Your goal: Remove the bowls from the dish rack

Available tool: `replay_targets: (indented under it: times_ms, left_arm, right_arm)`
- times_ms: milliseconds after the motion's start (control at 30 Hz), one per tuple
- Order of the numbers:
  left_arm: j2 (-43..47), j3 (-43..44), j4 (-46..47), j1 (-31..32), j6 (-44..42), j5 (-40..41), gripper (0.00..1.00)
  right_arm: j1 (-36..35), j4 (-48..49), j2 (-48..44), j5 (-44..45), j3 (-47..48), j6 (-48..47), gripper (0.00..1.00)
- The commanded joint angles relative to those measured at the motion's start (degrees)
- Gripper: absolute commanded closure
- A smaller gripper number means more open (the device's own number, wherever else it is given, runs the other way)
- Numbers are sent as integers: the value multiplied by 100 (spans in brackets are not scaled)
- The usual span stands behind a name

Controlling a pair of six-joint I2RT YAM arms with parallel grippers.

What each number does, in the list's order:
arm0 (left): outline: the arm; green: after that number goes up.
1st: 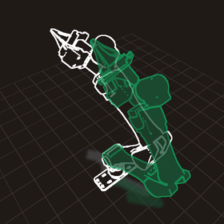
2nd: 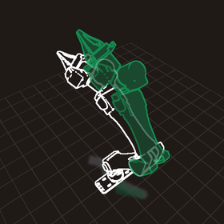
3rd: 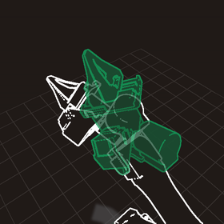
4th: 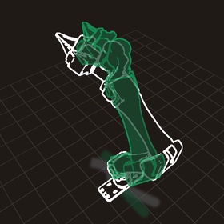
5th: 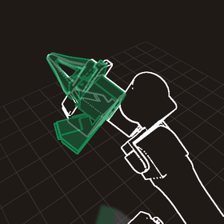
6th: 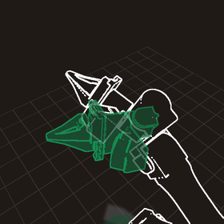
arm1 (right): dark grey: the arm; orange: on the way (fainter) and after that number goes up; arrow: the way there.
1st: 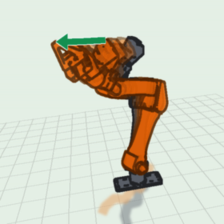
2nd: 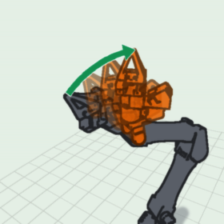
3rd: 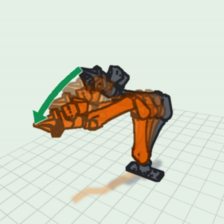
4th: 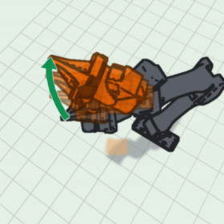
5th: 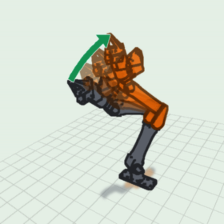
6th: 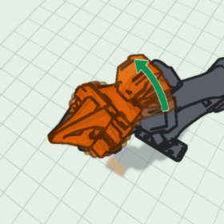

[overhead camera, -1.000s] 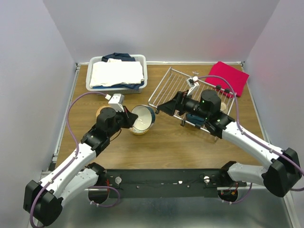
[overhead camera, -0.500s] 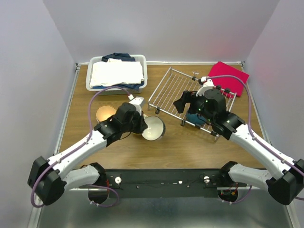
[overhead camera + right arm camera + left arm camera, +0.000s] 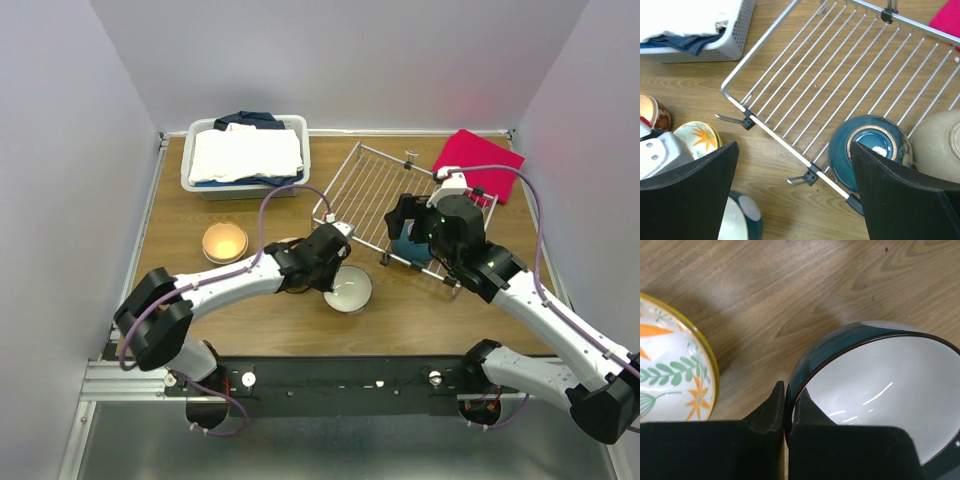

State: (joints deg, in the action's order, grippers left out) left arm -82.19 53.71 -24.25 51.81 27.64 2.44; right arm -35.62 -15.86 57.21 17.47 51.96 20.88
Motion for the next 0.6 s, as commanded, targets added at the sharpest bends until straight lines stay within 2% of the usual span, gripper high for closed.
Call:
replay_targets:
  times_ms: [0,100,267,300,333,433,500,533,567]
  left_arm:
    - [-621,482,-71,285,75,862,100]
    - [-850,491,69,400,93,961,100]
    - [-948,342,245,417,198,960,90]
    - [-913,307,315,417,216,969,87]
    - [-895,237,342,417,233,987,78]
    - [-790,149,386,417,286,1022,66]
    - [-685,113,412,426,321,1083,61]
    - [-641,87,412,418,321,1110,53]
    - [-597,78,412,417,339,1136,52]
  right_arm:
    - [2,-286,-149,353,-187,-67,0]
    - [2,-339,-219,423,-265,-93,0]
    - [2,-418,-237,353,-380,-59,0]
    - [2,-427,-237,344,-406,-49,0]
    - [2,-436,-228,344,-467,-23,0]
    - [2,-436,-184,265,-599,38,0]
    - [2,-427,-114,248,-678,100,0]
    - [2,-410,-88,239,-714,117,0]
    - [2,-375,-61,239,-784,152,0]
